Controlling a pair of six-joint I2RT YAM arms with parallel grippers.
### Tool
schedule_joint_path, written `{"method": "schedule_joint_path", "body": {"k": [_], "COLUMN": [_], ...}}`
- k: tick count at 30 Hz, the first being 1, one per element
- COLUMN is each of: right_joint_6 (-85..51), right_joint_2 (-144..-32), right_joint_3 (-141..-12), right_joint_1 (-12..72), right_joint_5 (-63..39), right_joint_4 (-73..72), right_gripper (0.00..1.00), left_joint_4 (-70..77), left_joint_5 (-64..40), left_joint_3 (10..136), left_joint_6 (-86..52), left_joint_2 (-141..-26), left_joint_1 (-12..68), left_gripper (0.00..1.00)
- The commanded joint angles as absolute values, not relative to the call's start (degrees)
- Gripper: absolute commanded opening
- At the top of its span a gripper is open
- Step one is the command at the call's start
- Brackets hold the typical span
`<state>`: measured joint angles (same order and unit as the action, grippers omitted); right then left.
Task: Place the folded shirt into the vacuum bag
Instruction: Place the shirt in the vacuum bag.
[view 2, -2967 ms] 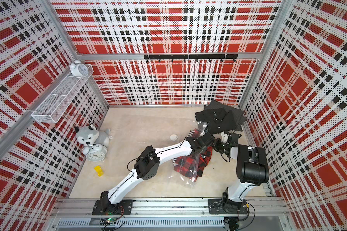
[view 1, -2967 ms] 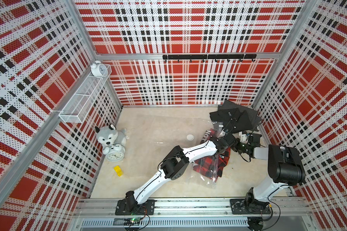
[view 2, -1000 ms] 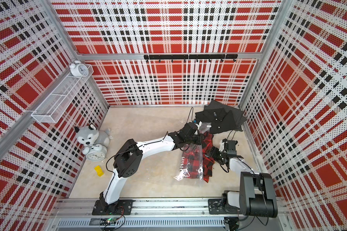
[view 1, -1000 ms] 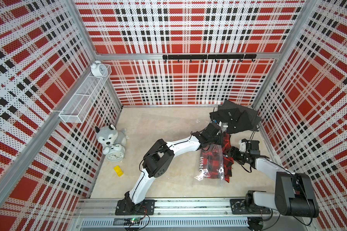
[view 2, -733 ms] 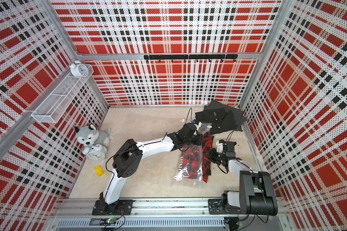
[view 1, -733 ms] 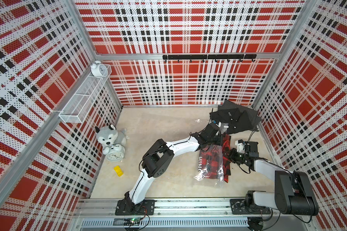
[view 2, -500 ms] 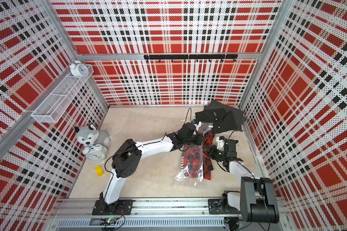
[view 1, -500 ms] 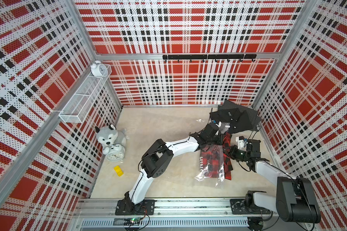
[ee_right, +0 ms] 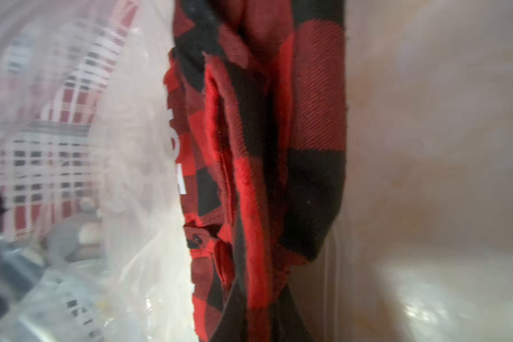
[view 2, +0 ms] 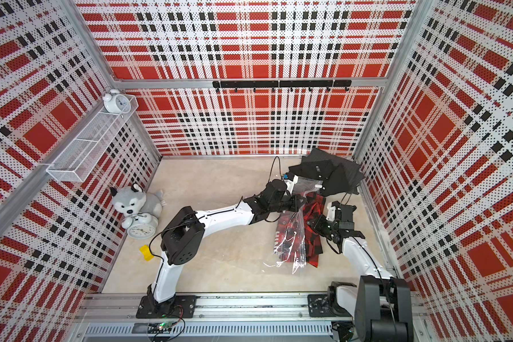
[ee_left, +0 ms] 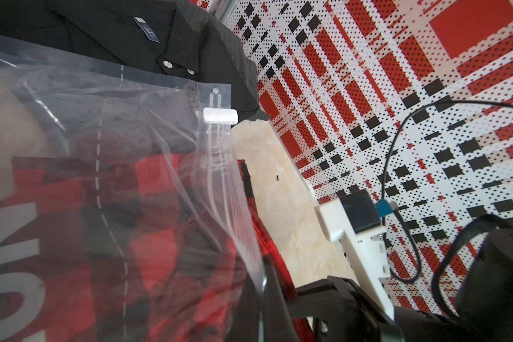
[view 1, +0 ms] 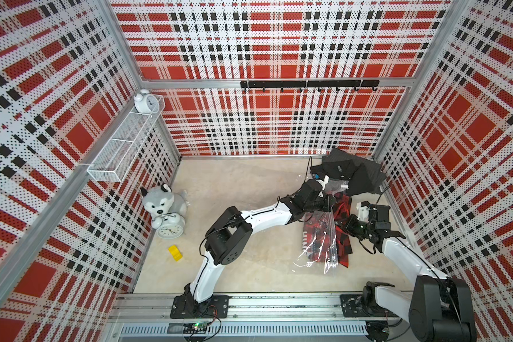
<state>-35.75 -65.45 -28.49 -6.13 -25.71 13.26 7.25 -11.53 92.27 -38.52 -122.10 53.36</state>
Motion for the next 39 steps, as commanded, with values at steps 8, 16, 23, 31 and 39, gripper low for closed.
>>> {"method": "schedule_joint_path", "body": {"k": [8,16,23,31,39], "right_joint_6": [-33.44,-38.69,-47.01,-44.95,-45.62], "right_joint_2": [-63.32,-64.45,-65.85,-68.56,-69.92], "right_joint_3": [-26.51,-26.15,-22.35,-21.18,-21.27], "right_joint_1": [-9.49,-9.46,-6.78,-6.37,-5.40], "right_joint_5": [-23.99,-36.29,-35.76,-32.22,-36.40], "right_joint_4": [17.07,10.78,1.49,1.23,-2.54], "right_gripper": [0.07,0.06,0.00,0.00,0.00], "left_joint_4": [15.92,18.49,19.32,19.58,18.72], "left_joint_5": [-15.39,-16.08,-16.43,-15.91,-14.78], "left_joint_3": [92.54,89.92,89.90,89.02,88.98], "left_joint_6": [-43.29,-44.78,-45.41,-45.04,-44.12], "left_joint_2": [-128.97,-125.67,-123.77,-121.03,-119.67], "left_joint_1": [54.83,55.72,56.92,56.98,56.87], "left_gripper": [0.00,0.00,0.00,0.00,0.00]}}
